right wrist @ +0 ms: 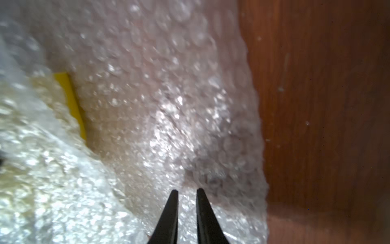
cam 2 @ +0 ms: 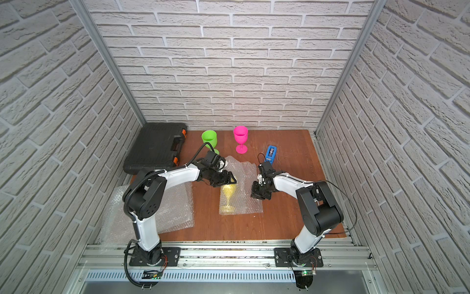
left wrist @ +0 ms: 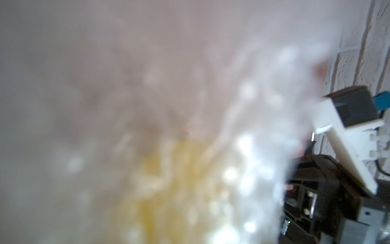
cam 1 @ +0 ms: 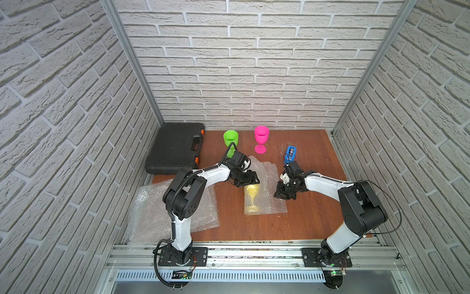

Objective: Wrap wine glasses in bubble wrap
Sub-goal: Wrap the wine glass in bubble wrap.

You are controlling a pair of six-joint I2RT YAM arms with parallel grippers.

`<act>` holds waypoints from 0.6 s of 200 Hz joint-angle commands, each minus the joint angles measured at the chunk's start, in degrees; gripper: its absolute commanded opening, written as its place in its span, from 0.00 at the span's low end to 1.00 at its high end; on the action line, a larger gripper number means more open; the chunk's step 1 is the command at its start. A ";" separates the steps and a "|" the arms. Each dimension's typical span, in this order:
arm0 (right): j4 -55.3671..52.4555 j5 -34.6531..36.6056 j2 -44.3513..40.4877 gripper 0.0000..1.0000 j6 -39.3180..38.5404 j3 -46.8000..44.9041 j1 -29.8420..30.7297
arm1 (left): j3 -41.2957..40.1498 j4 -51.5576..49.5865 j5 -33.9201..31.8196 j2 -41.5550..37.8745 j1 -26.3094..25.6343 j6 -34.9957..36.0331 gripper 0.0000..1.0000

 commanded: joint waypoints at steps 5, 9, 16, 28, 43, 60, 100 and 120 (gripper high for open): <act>-0.57 0.27 -0.46 0.17 -0.25 -1.42 -0.18 | -3.45 5.79 -1.15 -2.58 1.15 -3.21 0.66; -0.66 0.24 -0.45 0.16 -0.25 -1.49 -0.16 | -3.79 5.71 -1.59 -2.67 1.23 -3.39 0.65; -0.75 0.28 -0.38 0.16 -0.33 -1.61 -0.18 | -4.18 5.38 -2.42 -2.48 1.34 -3.57 0.64; -1.06 0.44 -0.45 0.15 -0.36 -1.46 -0.09 | -4.75 5.46 -3.20 -2.22 1.52 -4.05 0.63; -1.70 0.63 -0.70 0.15 -0.48 -1.11 -0.07 | -5.71 7.21 -2.79 -1.97 1.64 -4.71 0.63; -2.77 1.25 -1.28 0.14 -0.76 -0.37 0.01 | -6.17 8.09 -2.76 -1.95 1.65 -4.68 0.66; -6.13 2.22 -6.19 0.15 -1.02 2.84 1.00 | -6.11 8.08 -1.75 -2.17 1.60 -4.32 0.59; -7.05 -0.31 -8.42 0.15 -1.20 4.58 2.45 | -6.28 8.29 -1.09 -2.20 1.73 -4.62 0.55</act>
